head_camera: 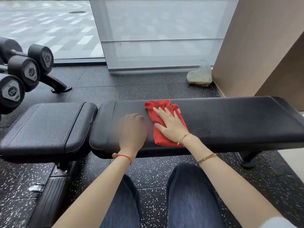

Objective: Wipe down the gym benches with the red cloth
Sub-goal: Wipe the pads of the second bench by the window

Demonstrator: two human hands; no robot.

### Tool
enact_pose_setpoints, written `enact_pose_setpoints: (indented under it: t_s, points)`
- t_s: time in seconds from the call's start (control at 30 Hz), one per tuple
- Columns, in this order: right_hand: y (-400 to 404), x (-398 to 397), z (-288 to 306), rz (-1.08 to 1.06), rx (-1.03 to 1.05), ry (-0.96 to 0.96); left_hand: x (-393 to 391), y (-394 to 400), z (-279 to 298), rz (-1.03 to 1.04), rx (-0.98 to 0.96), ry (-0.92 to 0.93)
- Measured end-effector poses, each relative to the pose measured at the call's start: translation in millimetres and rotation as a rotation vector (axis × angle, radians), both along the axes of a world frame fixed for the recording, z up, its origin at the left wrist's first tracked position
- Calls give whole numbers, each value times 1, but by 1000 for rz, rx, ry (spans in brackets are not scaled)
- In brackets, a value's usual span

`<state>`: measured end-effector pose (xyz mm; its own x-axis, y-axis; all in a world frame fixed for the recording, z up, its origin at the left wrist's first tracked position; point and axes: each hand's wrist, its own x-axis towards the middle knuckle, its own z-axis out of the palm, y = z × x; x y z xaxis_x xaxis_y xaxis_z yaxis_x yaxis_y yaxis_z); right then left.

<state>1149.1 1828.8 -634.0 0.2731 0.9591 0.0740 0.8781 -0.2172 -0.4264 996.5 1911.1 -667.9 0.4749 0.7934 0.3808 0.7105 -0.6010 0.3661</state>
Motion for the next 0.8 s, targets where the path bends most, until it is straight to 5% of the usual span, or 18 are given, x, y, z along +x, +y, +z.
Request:
enact_pose_setpoints:
  t_s: [0.1, 0.2, 0.3, 0.8]
  points:
    - [-17, 10, 8, -221, 175, 54, 1, -1, 0, 8, 20, -16]
    - [-35, 25, 7, -396, 26, -31, 1, -1, 0, 12, 35, -24]
    - [-44, 25, -2, -361, -118, -1, 1, -2, -1, 16, 33, -21]
    - [-26, 4, -2, -361, 235, 233, 1, -4, 0, 24, 20, 10]
